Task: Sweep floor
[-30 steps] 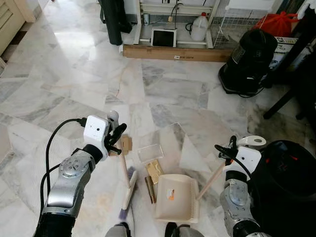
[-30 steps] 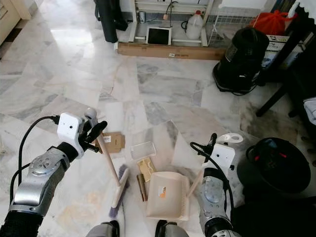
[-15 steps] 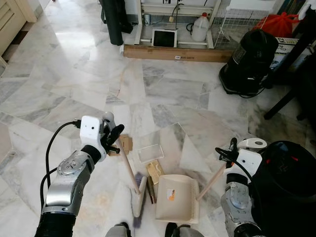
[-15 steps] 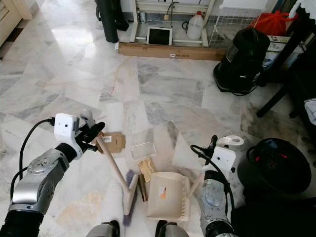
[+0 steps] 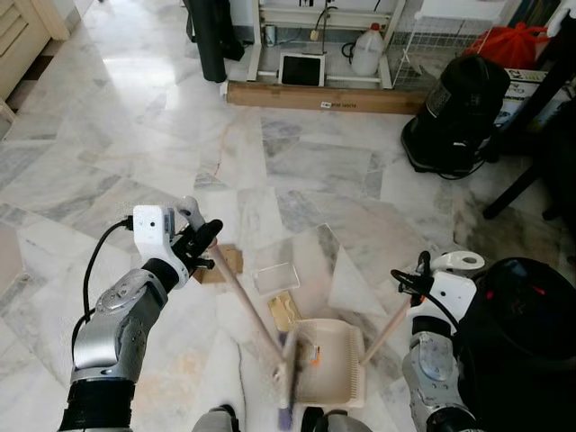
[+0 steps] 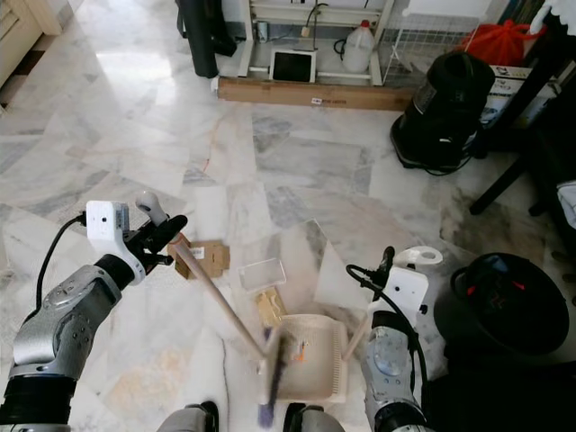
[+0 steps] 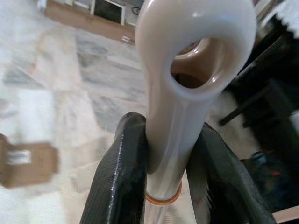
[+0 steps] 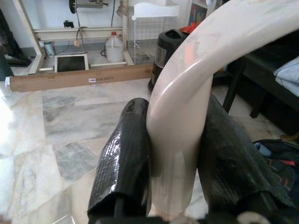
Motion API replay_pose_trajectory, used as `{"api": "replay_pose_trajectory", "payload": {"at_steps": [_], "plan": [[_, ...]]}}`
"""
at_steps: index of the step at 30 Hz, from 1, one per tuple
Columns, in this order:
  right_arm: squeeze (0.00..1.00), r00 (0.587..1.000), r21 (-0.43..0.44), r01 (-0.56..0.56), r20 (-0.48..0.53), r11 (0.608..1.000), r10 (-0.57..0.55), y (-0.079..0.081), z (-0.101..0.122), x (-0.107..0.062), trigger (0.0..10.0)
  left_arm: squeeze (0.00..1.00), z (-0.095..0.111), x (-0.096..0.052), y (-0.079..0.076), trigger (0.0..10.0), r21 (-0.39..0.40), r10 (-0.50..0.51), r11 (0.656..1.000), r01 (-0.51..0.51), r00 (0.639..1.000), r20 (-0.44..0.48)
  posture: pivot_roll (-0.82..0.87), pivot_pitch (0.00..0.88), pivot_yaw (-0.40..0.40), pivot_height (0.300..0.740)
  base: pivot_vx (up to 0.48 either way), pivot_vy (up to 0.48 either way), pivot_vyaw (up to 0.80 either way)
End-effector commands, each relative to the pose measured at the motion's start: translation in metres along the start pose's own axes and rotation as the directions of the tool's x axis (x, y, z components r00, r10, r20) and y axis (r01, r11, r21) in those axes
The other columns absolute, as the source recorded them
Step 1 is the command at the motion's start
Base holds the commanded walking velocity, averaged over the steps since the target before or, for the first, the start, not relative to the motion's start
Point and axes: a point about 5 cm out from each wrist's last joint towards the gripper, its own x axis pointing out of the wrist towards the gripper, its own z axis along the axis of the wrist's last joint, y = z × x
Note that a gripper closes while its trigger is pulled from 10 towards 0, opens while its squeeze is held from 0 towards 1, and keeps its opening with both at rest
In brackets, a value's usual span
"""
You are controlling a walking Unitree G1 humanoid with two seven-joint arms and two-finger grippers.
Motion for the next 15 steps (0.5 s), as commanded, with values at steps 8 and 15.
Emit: {"api": "replay_pose_trajectory", "payload": {"at_steps": [8,15], "plan": [[0.0,0.993,-0.021,-0.012,-0.119,1.0,0.009,-0.003,-0.02,-0.014,10.0,0.0,0.02,0.005,-0.011,10.0,-0.115,-0.061,0.991,0.073,0.993,0.105,0.24,0.252,-0.039,0.74,0.0,0.0,0.0],[0.0,0.993,-0.017,-0.014,-0.12,1.0,0.012,-0.001,-0.019,-0.012,10.0,0.0,0.047,0.003,-0.002,10.0,-0.01,0.053,0.999,-0.052,0.965,0.257,0.24,0.247,-0.042,0.74,0.0,0.0,0.0]]}}
